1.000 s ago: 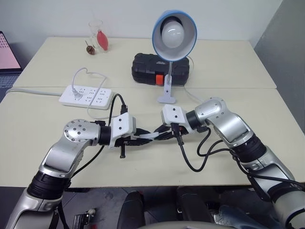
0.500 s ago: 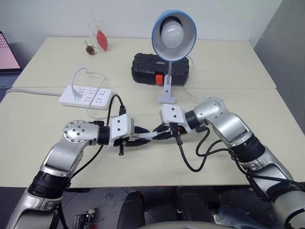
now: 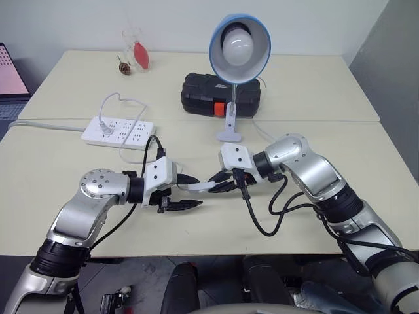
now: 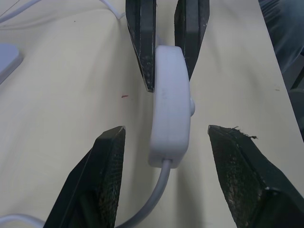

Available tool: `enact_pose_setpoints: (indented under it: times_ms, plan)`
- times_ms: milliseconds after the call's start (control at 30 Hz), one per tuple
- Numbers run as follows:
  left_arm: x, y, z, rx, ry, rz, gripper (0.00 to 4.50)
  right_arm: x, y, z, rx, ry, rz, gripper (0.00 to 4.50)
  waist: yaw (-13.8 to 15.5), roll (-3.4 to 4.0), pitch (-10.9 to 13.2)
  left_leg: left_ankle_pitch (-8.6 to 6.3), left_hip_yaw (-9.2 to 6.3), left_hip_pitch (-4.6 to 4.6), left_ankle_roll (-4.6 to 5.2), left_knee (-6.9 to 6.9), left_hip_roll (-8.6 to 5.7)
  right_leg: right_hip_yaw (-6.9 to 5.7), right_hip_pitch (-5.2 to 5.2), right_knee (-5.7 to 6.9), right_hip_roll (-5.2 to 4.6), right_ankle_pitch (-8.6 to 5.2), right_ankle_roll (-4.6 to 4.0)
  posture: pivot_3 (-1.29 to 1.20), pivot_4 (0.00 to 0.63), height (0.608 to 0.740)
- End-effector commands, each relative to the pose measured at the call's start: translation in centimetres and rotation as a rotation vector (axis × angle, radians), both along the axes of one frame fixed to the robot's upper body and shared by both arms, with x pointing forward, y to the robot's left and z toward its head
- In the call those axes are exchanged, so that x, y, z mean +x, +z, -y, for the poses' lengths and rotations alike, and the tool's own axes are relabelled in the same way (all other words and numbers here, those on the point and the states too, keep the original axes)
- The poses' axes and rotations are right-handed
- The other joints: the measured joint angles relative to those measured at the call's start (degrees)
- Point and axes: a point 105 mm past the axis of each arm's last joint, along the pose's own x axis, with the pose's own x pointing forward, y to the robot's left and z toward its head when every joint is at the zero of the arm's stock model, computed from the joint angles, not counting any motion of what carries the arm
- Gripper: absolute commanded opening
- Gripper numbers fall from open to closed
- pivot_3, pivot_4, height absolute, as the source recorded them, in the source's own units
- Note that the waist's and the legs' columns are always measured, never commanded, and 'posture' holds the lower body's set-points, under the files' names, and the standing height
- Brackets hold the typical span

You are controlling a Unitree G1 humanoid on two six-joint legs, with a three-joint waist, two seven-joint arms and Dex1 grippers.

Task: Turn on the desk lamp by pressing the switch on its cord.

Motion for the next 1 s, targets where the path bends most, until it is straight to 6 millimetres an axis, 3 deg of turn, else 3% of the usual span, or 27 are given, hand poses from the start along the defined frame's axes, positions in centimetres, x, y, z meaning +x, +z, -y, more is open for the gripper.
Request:
enact_pose_setpoints:
  times_ms: [33, 367, 567, 733, 1000]
  plan:
    - [0.04, 1.25, 0.47, -0.032, 0.0, 0.039, 2.85, -0.22, 1.54, -0.28, 0.031, 0.031, 0.054, 0.36, 0.0, 0.0, 0.0, 0.0, 0.0, 0.0, 0.0, 0.0, 0.0, 0.0, 0.0, 0.0, 0.0, 0.0, 0.0, 0.0, 0.15, 0.74]
    - [0.35, 1.33, 1.05, -0.037, 0.005, 0.049, 2.85, -0.23, 1.51, -0.29, 0.03, 0.031, 0.054, 0.36, 0.01, 0.0, 0.0, 0.0, 0.0, 0.0, 0.0, 0.0, 0.0, 0.0, 0.0, 0.0, 0.0, 0.0, 0.0, 0.0, 0.15, 0.74]
    - [0.47, 1.39, 1.16, -0.038, 0.009, 0.052, 1.85, -0.22, 1.53, -0.28, 0.03, 0.029, 0.054, 0.36, 0.0, 0.0, 0.0, 0.0, 0.0, 0.0, 0.0, 0.0, 0.0, 0.01, 0.0, 0.0, 0.0, 0.0, 0.0, 0.0, 0.15, 0.74]
    - [0.55, 1.45, 1.33, -0.038, 0.009, 0.056, 0.66, -0.28, 1.51, -0.29, 0.03, 0.03, 0.053, 0.36, 0.01, 0.0, 0.0, 0.0, 0.0, 0.0, 0.0, 0.0, 0.0, 0.0, 0.0, 0.0, 0.0, 0.0, 0.0, 0.0, 0.15, 0.74]
    - [1.04, 1.73, 1.28, -0.037, 0.028, 0.079, 0.56, -0.3, 1.47, -0.27, 0.028, 0.032, 0.054, 0.36, 0.01, 0.0, 0.0, 0.0, 0.01, 0.0, 0.0, 0.0, 0.0, 0.01, 0.0, 0.0, 0.0, 0.0, 0.0, 0.0, 0.15, 0.74]
